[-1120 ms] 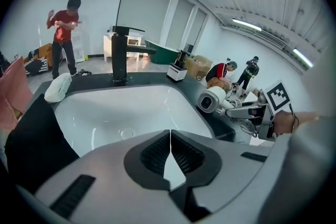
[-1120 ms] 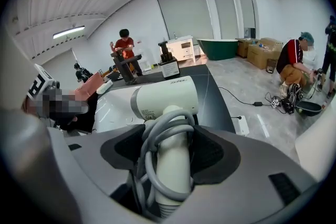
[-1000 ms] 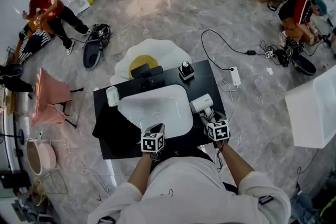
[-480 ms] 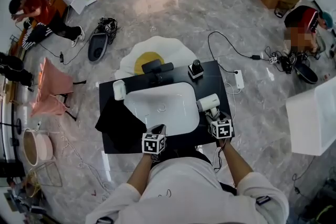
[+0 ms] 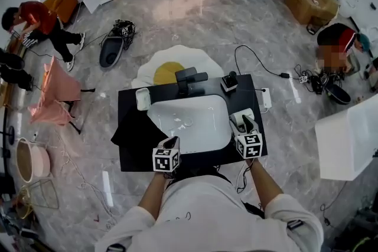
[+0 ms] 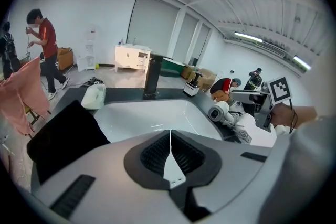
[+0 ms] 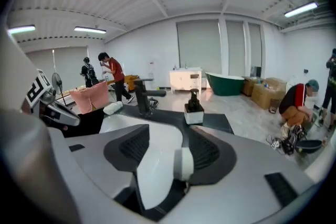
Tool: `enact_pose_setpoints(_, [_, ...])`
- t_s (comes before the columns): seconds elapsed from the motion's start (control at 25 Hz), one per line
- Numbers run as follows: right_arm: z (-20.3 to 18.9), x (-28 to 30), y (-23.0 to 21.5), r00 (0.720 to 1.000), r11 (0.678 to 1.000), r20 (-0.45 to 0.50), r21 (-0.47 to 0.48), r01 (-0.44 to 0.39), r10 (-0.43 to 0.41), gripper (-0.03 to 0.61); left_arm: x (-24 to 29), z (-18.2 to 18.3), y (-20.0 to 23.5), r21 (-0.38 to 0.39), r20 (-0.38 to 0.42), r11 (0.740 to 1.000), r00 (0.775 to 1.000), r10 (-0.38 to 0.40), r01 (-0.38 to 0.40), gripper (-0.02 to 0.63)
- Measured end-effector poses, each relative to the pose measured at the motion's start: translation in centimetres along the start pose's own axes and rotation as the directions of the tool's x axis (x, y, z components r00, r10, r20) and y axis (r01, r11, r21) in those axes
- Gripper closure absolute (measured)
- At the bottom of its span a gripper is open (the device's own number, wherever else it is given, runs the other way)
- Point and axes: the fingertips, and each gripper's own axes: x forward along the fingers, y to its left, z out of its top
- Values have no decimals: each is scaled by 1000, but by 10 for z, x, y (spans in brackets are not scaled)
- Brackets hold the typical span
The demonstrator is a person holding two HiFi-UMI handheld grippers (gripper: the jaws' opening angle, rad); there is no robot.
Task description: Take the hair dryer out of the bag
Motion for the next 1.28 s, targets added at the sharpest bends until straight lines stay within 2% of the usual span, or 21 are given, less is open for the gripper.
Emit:
enact_pose_setpoints(0.08, [21, 6, 31, 999, 999, 39, -38, -34, 36, 484, -8, 6, 11, -7, 28, 1000, 1000, 5, -5, 591])
enact_pose_setpoints(0.16, [26, 14, 67, 995, 994, 33, -51, -93, 95, 574, -17, 8, 21, -20, 47, 1000, 999, 11, -10, 591])
enact_pose_setpoints(0.36, [11, 32, 167, 965, 960, -46, -96, -261, 258, 580, -35, 1, 41, -63, 79, 998, 997, 20, -15, 591])
enact_pose_setpoints(0.48, [11, 32, 206, 944, 943, -44, -49, -330, 328, 580, -45, 0, 45, -73, 95, 997, 995, 15, -8, 591])
enact_pose_setpoints(0.6, [32, 27, 226, 938, 934, 3, -94, -344, 346, 580, -65, 23, 46, -71, 171, 997, 985, 23, -11, 591])
enact_pose_setpoints(0.72, [67, 18, 228, 934, 934, 81, -118, -338, 348, 580, -84, 56, 45, -44, 258, 999, 966, 35, -24, 591])
enact_pose_setpoints(0.8, [96, 8, 222, 926, 937, 147, -95, -336, 347, 580, -98, 79, 42, -10, 313, 999, 948, 51, -50, 591])
enact_pose_setpoints(0.88, [130, -4, 213, 918, 943, 214, -92, -320, 333, 580, -114, 106, 37, 20, 384, 997, 922, 58, -71, 591])
enact_pose_setpoints(1.08, [204, -44, 192, 894, 965, 366, -147, -217, 257, 580, -156, 172, 11, 52, 550, 997, 835, 23, -62, 591])
enact_pose_setpoints(1.2, [230, -69, 184, 877, 973, 431, -169, -155, 215, 580, -181, 202, -7, 95, 620, 993, 785, -5, -69, 591])
enact_pose_setpoints(1.28, [240, -84, 181, 864, 976, 459, -164, -146, 207, 580, -196, 216, -18, 133, 654, 987, 756, -23, -85, 591])
